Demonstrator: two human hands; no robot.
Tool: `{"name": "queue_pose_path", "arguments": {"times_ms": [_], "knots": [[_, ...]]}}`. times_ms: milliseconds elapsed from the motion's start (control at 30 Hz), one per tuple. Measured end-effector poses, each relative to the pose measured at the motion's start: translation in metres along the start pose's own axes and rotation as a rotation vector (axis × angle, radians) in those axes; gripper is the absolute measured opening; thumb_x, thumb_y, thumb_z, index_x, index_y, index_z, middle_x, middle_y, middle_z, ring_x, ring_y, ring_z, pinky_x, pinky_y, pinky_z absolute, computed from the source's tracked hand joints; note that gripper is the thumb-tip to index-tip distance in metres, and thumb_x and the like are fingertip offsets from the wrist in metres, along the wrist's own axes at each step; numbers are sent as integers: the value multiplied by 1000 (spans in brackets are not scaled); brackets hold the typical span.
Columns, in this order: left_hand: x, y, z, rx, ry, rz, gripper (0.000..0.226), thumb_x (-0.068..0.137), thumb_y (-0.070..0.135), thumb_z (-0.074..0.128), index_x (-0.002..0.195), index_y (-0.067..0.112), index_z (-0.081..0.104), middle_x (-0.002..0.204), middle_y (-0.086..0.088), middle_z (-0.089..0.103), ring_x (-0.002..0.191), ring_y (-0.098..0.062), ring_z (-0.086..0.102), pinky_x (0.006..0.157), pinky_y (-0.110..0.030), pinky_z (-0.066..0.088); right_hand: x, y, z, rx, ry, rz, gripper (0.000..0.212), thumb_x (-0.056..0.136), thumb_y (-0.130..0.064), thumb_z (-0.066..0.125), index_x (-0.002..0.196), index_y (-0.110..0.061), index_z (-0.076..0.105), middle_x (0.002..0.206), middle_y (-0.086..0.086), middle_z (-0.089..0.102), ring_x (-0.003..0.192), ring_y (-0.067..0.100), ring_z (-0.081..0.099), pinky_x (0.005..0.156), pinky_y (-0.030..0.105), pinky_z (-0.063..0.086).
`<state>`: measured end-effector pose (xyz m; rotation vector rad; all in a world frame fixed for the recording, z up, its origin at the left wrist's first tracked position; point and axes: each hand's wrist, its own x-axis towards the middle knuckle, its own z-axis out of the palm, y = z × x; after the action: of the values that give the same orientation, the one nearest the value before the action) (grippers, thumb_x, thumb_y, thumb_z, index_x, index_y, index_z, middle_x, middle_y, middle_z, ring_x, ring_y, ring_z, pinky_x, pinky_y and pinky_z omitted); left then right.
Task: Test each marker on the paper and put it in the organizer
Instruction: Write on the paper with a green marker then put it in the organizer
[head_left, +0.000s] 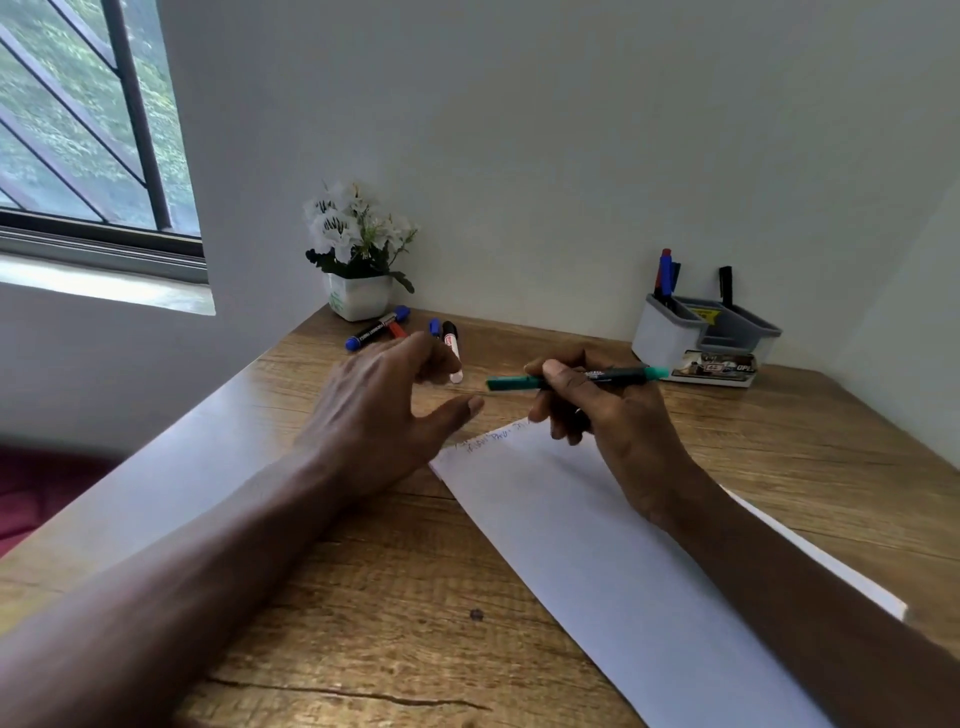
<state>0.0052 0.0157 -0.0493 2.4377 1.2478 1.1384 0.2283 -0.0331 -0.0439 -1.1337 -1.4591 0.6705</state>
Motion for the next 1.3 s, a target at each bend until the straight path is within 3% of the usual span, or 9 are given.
{"name": "queue_pose_path", "arguments": {"times_ms": [167,367,567,667,767,833,1000,1167,1300], "knots": [[2,-9,-3,252,-301,-262,88,74,88,48,144,34,40,154,2,41,139,-21,44,114,-51,31,4,2,-10,83,67,14,38,96,-42,51,111,-17,75,95,12,77,78,21,63,57,28,46],[5,-13,1,304,-412,-323,96,73,94,39,145,32,43,157,2,39,143,-21,39,118,-51,24,7,1,-18,254,76,117,54,97,-54,41,125,-19,71,121,12,73,89,18,61,63,28,42],[8,-13,2,305,-425,-306,95,75,93,40,149,33,39,161,-1,34,145,-23,39,121,-53,23,15,-1,-29,38,432,84,19,101,-12,61,109,-18,76,93,-2,78,82,0,71,68,15,53],[9,-15,4,317,-430,-293,96,76,93,38,152,34,35,163,-1,31,145,-23,38,121,-53,23,30,-3,-51,28,579,33,18,95,-2,66,105,-16,72,92,-2,78,89,5,75,80,27,61],[9,-17,7,319,-433,-287,97,75,93,35,153,35,33,162,0,31,145,-22,38,121,-53,22,53,-7,-87,-54,737,10,34,87,-7,76,115,-20,61,94,4,78,85,13,76,79,39,64],[10,-18,7,320,-433,-286,97,75,93,35,153,36,31,163,0,31,145,-22,38,121,-53,22,72,-7,-116,-126,827,-13,49,85,-10,78,125,-27,55,95,7,77,83,17,76,74,37,64],[12,-20,11,346,-422,-281,99,73,94,30,154,37,28,163,0,29,147,-22,35,120,-54,24,114,-3,-176,-418,1048,-42,64,88,-12,69,142,-35,43,89,-6,70,83,17,70,87,42,60],[14,-31,18,371,-388,-257,106,65,101,19,152,41,28,160,3,33,144,-21,38,117,-54,29,136,6,-206,-559,1087,-10,63,90,0,59,142,-32,42,97,-1,67,91,21,67,84,37,56],[15,-36,22,375,-375,-254,111,60,104,13,151,43,28,161,6,32,145,-21,36,116,-54,30,140,23,-208,-790,896,2,74,87,6,57,146,-33,36,101,8,69,89,28,66,74,31,45]]}}
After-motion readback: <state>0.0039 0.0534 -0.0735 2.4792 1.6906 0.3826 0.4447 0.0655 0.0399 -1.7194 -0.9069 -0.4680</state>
